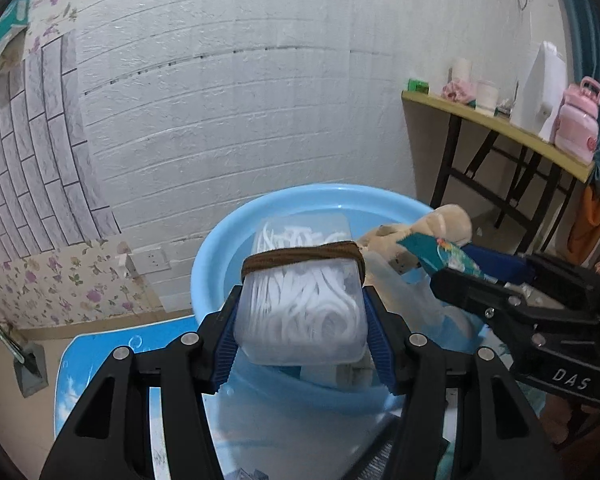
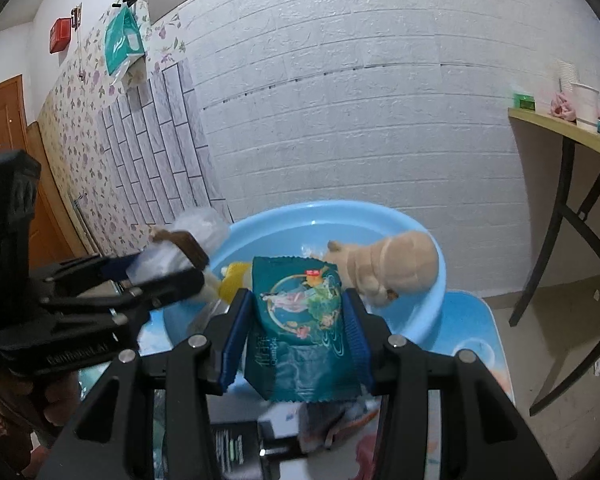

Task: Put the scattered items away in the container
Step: 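Carry both items over the blue basin and open both grippers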

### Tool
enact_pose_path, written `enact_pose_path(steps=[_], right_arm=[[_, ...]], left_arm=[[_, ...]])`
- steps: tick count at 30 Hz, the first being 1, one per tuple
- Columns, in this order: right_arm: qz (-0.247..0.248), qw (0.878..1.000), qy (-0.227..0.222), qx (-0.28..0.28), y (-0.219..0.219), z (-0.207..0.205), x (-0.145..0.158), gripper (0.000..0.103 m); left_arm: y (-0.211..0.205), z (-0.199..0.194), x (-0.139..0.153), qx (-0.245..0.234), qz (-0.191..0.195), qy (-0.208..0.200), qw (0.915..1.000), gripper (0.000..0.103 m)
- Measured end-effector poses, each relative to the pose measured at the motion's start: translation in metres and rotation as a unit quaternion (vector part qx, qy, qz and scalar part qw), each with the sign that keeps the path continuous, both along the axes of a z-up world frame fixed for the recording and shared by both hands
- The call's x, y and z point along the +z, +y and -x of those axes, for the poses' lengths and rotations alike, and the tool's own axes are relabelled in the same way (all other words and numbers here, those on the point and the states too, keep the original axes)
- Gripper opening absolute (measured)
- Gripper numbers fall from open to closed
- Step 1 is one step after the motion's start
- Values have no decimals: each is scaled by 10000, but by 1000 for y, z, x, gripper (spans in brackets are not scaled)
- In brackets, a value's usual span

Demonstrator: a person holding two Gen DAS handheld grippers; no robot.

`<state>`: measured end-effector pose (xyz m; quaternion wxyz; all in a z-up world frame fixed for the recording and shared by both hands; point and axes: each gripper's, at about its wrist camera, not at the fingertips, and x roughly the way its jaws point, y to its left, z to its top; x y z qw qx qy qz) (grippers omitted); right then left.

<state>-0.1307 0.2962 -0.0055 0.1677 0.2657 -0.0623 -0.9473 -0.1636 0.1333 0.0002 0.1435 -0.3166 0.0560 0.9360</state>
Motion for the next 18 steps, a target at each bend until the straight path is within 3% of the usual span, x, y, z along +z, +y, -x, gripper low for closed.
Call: enact_pose_path(steps=[3, 7, 10, 13, 18], right_arm=[[-2, 10000, -30, -19, 0, 9, 0, 45], [20, 9995, -310, -49, 1, 24, -9, 47], [0, 9987, -489, -136, 1, 26, -18, 52], [36, 9988, -475, -148, 2, 19, -18, 65], [-98, 9990, -317, -293, 9, -1, -13, 65]], left_arm=[[2, 6, -2, -19, 16, -43, 10000, 59], [-2, 1, -1, 66, -25, 18, 10000, 85], [-6, -7, 1, 72, 8, 105, 9999, 89], [-12, -15, 1, 90, 10, 110, 9999, 94], [-21, -33, -1, 39, -146, 47, 9999, 95]])
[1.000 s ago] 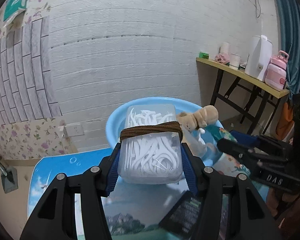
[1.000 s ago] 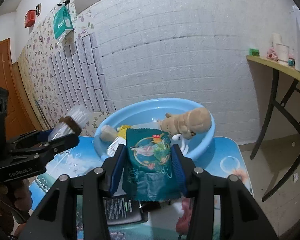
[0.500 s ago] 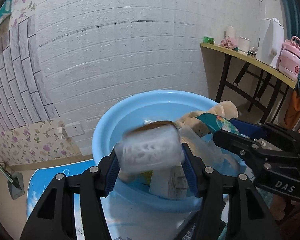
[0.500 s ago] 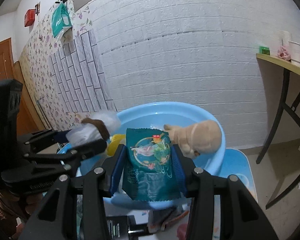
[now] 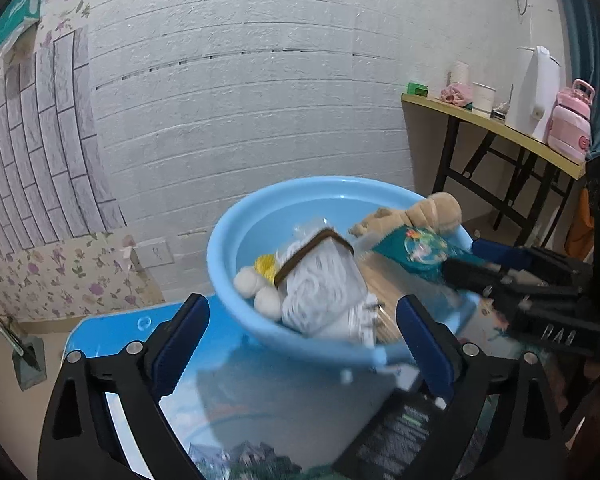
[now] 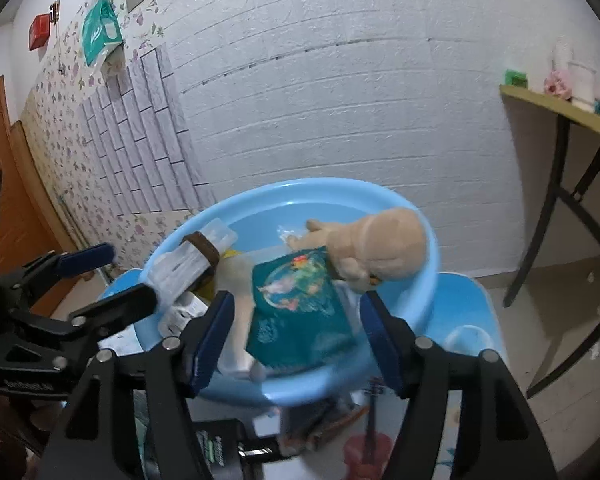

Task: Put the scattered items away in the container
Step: 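Grasp black lotion bottle with left gripper while right gripper moves to grey packet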

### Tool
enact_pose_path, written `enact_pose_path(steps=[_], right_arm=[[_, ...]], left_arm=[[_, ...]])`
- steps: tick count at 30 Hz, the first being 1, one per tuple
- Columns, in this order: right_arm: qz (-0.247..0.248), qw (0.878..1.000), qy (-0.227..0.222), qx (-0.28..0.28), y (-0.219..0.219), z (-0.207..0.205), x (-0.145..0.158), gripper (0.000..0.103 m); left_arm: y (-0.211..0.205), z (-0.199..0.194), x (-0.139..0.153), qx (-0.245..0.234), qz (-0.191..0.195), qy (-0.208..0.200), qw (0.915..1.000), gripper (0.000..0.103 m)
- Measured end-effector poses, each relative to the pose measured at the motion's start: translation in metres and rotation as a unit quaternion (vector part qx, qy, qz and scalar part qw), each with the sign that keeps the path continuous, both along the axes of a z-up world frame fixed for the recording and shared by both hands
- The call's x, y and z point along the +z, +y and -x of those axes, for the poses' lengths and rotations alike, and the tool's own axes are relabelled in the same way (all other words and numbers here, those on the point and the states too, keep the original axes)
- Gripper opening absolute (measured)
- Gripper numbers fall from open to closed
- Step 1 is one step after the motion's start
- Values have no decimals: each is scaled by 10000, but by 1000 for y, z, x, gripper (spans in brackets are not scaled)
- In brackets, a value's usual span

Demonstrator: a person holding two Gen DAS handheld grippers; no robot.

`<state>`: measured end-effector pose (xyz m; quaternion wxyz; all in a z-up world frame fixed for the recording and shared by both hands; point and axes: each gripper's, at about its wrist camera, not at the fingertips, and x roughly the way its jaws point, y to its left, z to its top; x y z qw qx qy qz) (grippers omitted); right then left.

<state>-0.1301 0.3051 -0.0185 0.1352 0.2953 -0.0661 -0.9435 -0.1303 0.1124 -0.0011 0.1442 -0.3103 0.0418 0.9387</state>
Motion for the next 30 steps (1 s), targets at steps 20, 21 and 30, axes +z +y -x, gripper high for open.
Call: enact_pose_path(steps=[20, 21, 30], right_arm=[[-239, 9956, -879, -230, 30, -32, -42, 65], [-240, 9952, -932, -202, 30, -30, -45, 65], [-118, 9944, -1052, 67, 19, -21, -59, 65]], left_arm=[[37, -49, -85, -1046, 448, -969, 9888, 97], [38, -48, -88, -1068, 467, -1014, 9880, 97], [41, -38, -97, -1285, 367, -1443, 9805, 89]])
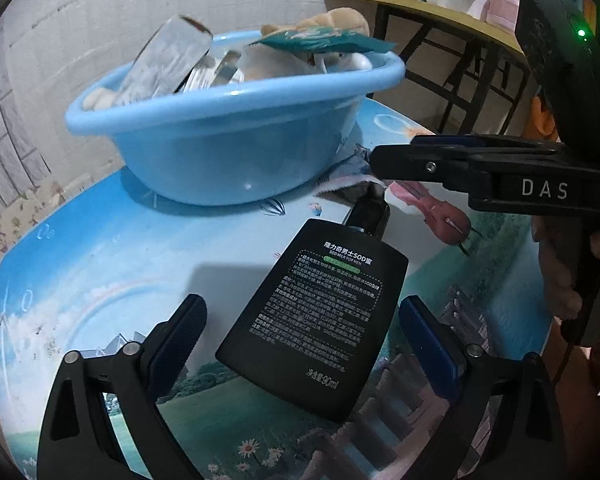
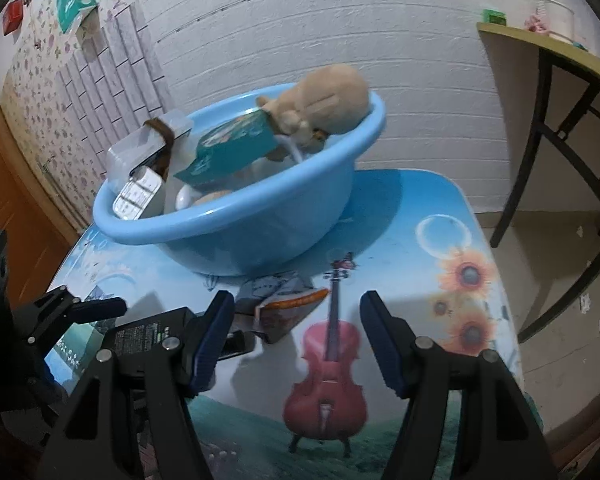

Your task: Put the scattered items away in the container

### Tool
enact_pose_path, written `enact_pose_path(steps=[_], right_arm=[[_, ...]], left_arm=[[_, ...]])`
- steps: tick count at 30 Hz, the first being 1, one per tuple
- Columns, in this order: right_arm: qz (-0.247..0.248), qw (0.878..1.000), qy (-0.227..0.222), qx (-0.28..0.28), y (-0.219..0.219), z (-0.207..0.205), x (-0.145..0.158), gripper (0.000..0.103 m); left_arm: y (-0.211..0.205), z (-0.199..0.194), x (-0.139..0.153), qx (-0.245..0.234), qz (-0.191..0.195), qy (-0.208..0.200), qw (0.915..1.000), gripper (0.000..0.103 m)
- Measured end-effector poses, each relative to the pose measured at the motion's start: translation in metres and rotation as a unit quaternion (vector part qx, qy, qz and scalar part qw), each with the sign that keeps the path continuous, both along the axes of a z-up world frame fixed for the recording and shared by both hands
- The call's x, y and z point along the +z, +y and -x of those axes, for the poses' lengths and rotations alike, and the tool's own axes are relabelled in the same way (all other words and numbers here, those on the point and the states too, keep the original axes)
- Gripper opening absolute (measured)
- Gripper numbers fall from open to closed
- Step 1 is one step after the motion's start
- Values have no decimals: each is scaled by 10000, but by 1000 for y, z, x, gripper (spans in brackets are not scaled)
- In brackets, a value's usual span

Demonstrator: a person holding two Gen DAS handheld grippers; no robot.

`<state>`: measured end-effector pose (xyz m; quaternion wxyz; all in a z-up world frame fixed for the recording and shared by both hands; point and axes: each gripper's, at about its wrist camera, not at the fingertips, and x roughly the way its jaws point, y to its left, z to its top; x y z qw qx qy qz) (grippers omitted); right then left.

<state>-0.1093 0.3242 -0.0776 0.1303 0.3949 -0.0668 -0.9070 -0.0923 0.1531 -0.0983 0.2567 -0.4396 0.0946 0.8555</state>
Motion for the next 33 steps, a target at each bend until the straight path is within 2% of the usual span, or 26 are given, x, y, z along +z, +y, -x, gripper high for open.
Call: enact_pose_path(steps=[1, 2, 9, 12, 13, 16, 18, 19, 21, 23, 26, 33], right_arm=[[30, 10000, -4, 27, -2, 1, 0, 65], [73, 10000, -21, 49, -2, 3, -1, 65], [288, 9993, -156, 158, -6, 10, -6, 65], [189, 9992, -294, 183, -15, 15, -13, 66], [192, 9992, -309, 190, -16, 16, -16, 69], [326, 9982, -397, 298, -22, 18, -19, 71], [123, 9987, -365, 329, -29, 17, -18, 61], [39, 9988, -370, 332, -31, 17, -18, 47], [-76, 9986, -399, 343, -34, 15, -20, 41], [17, 9985, -437, 320, -34, 9, -20, 33], [-23, 9983, -488, 333, -36, 3, -18, 26], [-252, 9966, -475, 628, -57, -27, -12, 20]], left_arm=[[-2, 0, 0, -82, -150, -43, 9998, 80], [-2, -2, 0, -104, -165, -17, 9998, 79], [-7, -5, 1, -135, -224, -10, 9997, 73], [-15, -8, 2, -109, -224, -10, 9997, 71], [-18, -9, 2, -73, -233, -13, 9997, 71], [-31, -12, 2, 88, -273, -11, 9996, 70], [-38, -14, 2, 186, -300, -20, 9994, 69], [-43, -14, 3, 255, -306, -22, 9992, 69], [-52, -16, 3, 359, -312, -19, 9989, 68], [-64, -20, 3, 470, -308, -16, 9984, 68], [-89, -28, 3, 763, -306, 5, 9966, 68], [-125, -47, 4, 1352, -222, 156, 9905, 68]])
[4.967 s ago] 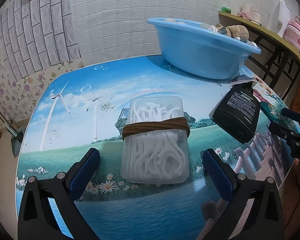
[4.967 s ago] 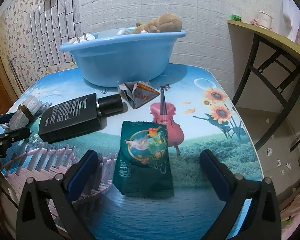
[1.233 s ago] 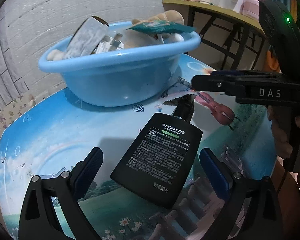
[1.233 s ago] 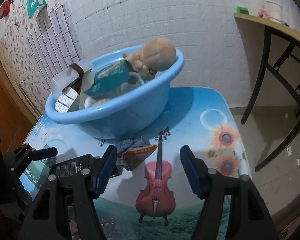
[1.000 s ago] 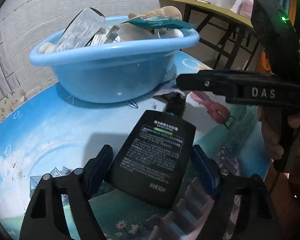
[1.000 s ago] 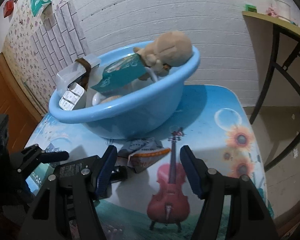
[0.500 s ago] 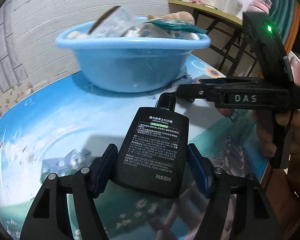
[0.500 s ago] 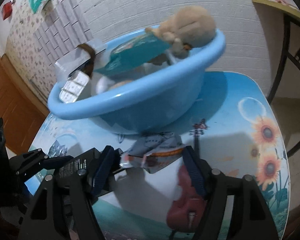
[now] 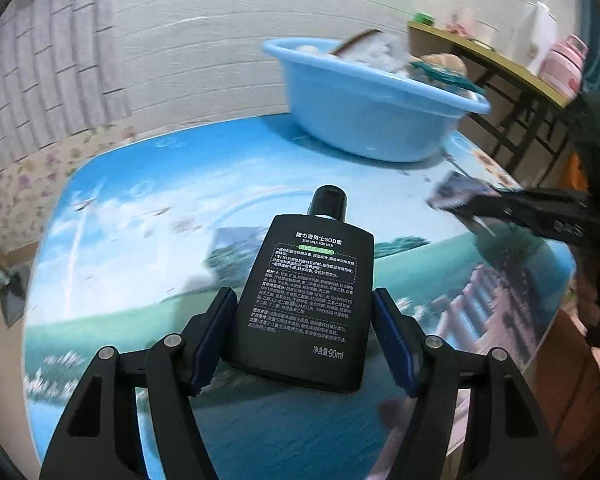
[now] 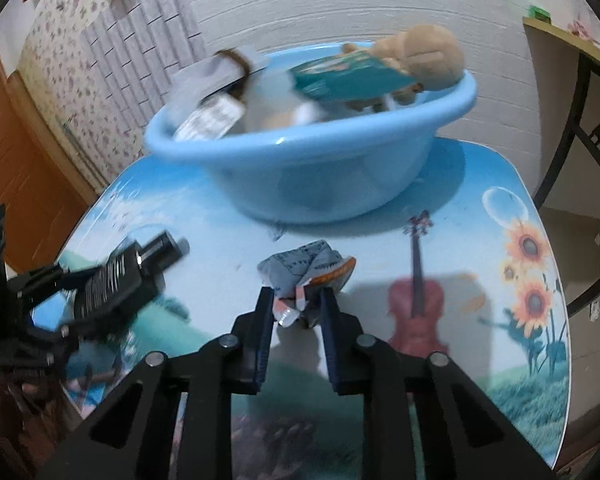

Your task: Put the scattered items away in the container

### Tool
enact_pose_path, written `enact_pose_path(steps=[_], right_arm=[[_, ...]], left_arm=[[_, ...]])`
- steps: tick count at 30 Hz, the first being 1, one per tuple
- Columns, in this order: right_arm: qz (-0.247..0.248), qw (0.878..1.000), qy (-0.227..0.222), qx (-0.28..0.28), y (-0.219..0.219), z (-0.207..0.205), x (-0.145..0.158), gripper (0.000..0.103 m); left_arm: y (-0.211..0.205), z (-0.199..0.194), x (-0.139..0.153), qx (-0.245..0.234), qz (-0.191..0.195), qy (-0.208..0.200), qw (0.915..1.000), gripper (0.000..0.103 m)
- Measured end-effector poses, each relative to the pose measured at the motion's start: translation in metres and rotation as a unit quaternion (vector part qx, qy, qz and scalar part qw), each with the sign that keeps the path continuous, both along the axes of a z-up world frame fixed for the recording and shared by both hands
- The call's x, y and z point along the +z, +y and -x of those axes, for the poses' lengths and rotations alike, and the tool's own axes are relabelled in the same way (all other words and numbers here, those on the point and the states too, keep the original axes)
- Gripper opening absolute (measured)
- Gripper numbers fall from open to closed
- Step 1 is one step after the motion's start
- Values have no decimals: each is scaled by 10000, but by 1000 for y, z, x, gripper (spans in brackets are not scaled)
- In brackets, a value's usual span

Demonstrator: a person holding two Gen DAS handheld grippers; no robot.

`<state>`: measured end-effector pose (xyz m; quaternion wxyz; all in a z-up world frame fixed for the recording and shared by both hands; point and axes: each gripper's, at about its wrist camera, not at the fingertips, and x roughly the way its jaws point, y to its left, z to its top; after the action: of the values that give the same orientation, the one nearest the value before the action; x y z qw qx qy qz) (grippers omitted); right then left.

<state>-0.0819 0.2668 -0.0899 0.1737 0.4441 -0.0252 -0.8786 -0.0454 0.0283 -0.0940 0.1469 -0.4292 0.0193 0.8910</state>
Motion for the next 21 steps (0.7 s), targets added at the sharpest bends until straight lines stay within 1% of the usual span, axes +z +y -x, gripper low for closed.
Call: enact_pose_path(steps=[2, 5, 7, 11, 15, 16, 17, 18, 19, 20, 21], right_arm=[[-29, 10000, -25, 52, -5, -8, 2, 20], [-82, 9999, -3, 71, -9, -24, 7, 20], [-152, 9999, 25, 61, -8, -35, 10, 20], [-100, 9999, -31, -34, 1, -52, 11, 21], [-8, 9997, 115, -192, 12, -66, 16, 22], [-34, 9996, 149, -244, 12, -66, 17, 25], [-48, 9995, 169, -279, 13, -64, 18, 32], [-57, 9993, 201, -321, 14, -63, 18, 36], [-51, 9992, 229, -330, 12, -62, 18, 45], [-37, 9992, 248, -301, 11, -62, 18, 49], [-56, 9993, 268, -249, 8, -61, 17, 50]], left_arm=[[-8, -4, -1, 189, 14, 53, 9998, 68], [-17, -8, 0, 299, -64, 53, 9995, 68], [-16, -14, 4, 280, -110, 131, 9995, 65], [-14, -28, 14, 157, -127, 329, 9993, 65], [-14, -30, 14, 156, -126, 323, 9993, 65], [-15, -28, 12, 194, -135, 291, 9993, 65], [-16, -26, 12, 204, -163, 265, 9993, 65], [-16, -25, 11, 194, -203, 256, 9993, 65], [-16, -24, 10, 184, -246, 243, 9992, 66], [-17, -22, 9, 180, -270, 214, 9992, 67], [-16, -19, 7, 189, -269, 166, 9993, 69]])
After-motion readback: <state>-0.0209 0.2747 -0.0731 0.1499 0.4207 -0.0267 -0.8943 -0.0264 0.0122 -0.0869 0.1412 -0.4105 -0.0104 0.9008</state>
